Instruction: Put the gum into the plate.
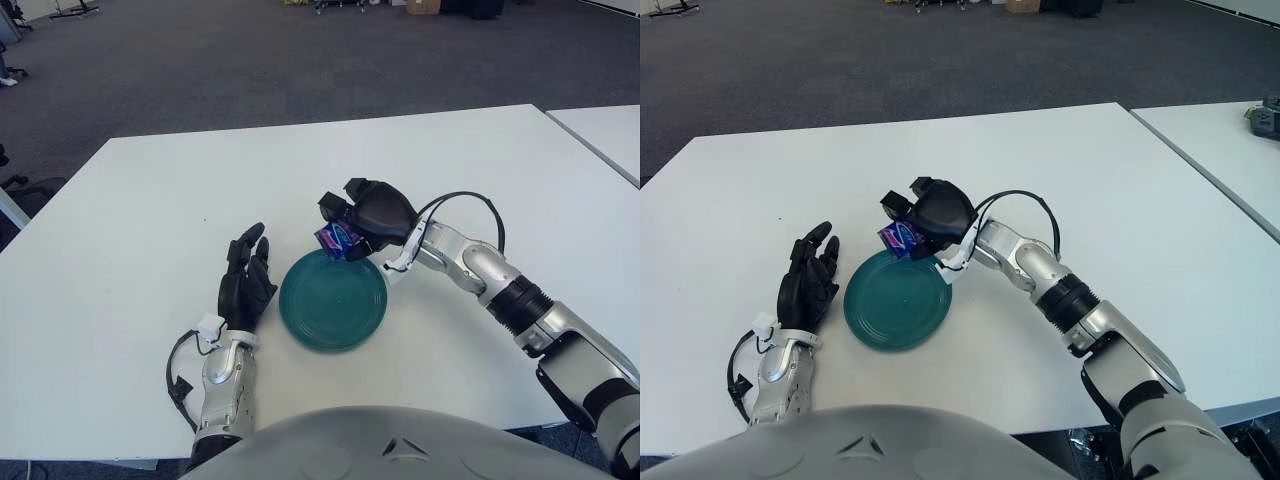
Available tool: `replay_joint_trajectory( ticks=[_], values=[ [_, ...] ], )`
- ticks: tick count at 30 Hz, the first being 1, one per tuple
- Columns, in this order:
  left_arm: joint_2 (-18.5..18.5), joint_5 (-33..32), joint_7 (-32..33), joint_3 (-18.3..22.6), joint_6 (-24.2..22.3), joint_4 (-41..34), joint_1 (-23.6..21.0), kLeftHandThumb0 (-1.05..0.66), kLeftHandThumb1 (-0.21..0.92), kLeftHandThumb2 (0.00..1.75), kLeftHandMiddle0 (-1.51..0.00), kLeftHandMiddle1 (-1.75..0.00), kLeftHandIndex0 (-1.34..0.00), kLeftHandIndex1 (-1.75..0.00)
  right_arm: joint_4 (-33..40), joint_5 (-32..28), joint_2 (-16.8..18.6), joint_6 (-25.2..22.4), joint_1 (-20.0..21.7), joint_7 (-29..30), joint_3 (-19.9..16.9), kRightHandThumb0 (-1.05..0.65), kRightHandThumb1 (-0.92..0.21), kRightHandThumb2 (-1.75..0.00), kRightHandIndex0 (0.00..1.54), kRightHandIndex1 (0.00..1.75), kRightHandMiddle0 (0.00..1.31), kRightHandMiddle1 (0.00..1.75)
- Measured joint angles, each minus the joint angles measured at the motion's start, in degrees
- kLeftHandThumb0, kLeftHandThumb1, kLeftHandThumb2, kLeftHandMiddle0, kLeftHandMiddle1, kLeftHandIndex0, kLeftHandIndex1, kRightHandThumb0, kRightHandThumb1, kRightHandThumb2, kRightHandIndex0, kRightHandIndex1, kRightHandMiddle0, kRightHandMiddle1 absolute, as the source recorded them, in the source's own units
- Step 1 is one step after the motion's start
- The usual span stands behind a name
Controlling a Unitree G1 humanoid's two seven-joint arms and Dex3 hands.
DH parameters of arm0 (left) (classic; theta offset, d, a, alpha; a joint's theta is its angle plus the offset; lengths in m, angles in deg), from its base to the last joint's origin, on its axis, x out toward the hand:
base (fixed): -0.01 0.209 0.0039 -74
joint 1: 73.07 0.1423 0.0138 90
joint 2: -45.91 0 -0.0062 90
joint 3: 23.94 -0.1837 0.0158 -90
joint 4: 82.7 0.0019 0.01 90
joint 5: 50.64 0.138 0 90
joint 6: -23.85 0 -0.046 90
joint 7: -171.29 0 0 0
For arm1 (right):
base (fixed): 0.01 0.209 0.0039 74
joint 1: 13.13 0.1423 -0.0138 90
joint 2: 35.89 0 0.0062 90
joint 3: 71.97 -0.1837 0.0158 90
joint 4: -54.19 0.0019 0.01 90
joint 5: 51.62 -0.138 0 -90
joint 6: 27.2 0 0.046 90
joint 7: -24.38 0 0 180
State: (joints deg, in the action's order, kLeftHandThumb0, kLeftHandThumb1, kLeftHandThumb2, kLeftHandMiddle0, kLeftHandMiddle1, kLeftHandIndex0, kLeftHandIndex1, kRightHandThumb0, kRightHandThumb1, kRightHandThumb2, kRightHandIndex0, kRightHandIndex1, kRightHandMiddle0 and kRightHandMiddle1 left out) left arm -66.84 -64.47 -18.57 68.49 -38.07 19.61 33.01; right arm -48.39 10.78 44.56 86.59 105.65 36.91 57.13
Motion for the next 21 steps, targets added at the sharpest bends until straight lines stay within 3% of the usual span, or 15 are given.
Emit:
replay_joint_trajectory(
  ticks=[12,18,20,21],
  values=[
    [0.02,1.21,0.47,-0.13,0.00,-0.04,-0.01,-0.87,0.92,0.98,-0.27,0.00,0.00,-0.69,-3.03,2.08,0.40,2.35,-0.09,2.09,1.90,-0.38,-0.72,-0.80,0.64,1.75,0.32,1.75],
    [0.02,1.64,0.61,-0.27,-0.07,-0.26,0.07,-0.86,0.92,1.00,-0.27,0.00,0.00,-0.65,-2.38,1.95,0.24,3.71,-0.47,0.35,2.13,-0.36,-0.89,-0.56,0.53,1.75,0.22,1.75],
    [0.02,1.73,0.62,-0.33,-0.10,-0.37,0.11,-0.85,0.92,1.00,-0.26,0.00,0.00,-0.63,-1.98,1.95,0.10,4.04,-0.71,-0.46,2.17,-0.57,-0.91,-0.80,0.35,1.75,0.14,1.60],
    [0.02,1.78,0.64,-0.35,-0.12,-0.44,0.14,-0.85,0.92,1.00,-0.26,0.00,0.00,-0.63,-1.73,1.95,0.00,4.19,-0.81,-0.92,2.17,-0.60,-0.91,-0.83,0.32,1.64,0.11,1.54]
  ],
)
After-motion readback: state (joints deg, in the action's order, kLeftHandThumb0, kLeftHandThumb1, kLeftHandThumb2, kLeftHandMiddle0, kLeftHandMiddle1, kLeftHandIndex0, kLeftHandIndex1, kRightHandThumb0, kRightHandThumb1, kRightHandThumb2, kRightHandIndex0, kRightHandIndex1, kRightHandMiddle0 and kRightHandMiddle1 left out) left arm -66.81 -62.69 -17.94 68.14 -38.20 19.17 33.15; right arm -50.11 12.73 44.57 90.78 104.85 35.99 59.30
